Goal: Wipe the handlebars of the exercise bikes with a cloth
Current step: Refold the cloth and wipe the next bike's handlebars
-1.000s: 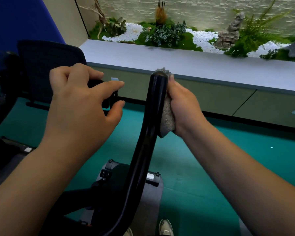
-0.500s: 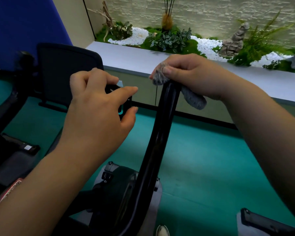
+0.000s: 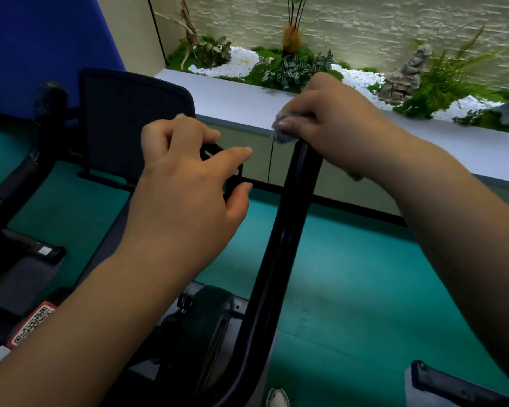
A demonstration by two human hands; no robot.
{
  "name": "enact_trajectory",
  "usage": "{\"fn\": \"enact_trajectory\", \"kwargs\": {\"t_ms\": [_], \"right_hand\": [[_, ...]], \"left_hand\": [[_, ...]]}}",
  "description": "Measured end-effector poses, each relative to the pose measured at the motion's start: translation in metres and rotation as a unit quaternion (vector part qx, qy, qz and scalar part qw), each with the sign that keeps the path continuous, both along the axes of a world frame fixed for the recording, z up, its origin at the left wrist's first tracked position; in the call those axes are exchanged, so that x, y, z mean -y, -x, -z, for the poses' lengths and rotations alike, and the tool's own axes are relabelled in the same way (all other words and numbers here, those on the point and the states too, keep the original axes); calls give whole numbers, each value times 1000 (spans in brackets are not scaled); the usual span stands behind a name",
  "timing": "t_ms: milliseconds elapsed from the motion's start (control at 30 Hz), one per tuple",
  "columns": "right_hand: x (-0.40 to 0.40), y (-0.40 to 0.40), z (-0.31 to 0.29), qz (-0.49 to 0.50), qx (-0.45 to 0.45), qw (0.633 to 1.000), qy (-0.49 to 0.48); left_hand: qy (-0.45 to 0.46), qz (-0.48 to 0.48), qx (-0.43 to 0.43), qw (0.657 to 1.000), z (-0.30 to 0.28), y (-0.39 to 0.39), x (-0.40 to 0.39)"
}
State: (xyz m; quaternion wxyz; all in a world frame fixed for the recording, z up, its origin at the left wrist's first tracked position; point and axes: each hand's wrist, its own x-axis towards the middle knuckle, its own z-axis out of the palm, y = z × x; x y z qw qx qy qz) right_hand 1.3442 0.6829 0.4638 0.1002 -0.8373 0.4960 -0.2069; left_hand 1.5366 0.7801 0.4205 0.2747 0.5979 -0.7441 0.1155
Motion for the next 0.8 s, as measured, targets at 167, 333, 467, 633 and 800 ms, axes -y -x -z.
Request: {"fn": "enact_trajectory", "kwargs": {"t_ms": [167, 333, 467, 633, 800], "right_hand": [[-19, -5, -2, -85, -114, 986, 82], [-43, -16, 18, -156, -271, 931, 186], [-40, -15, 12, -172, -301, 922, 174], [-40, -12, 5, -165, -329, 920, 138], [-34, -21, -8, -211, -393, 895, 20]], "left_hand": [[0, 4, -8, 1000, 1, 0, -2], [-8, 16, -1, 1000, -1, -5, -3], [-41, 45, -17, 998, -10, -18, -7], [-53, 81, -38, 995, -15, -35, -7], [-71, 97, -38, 992, -10, -38, -9]]}}
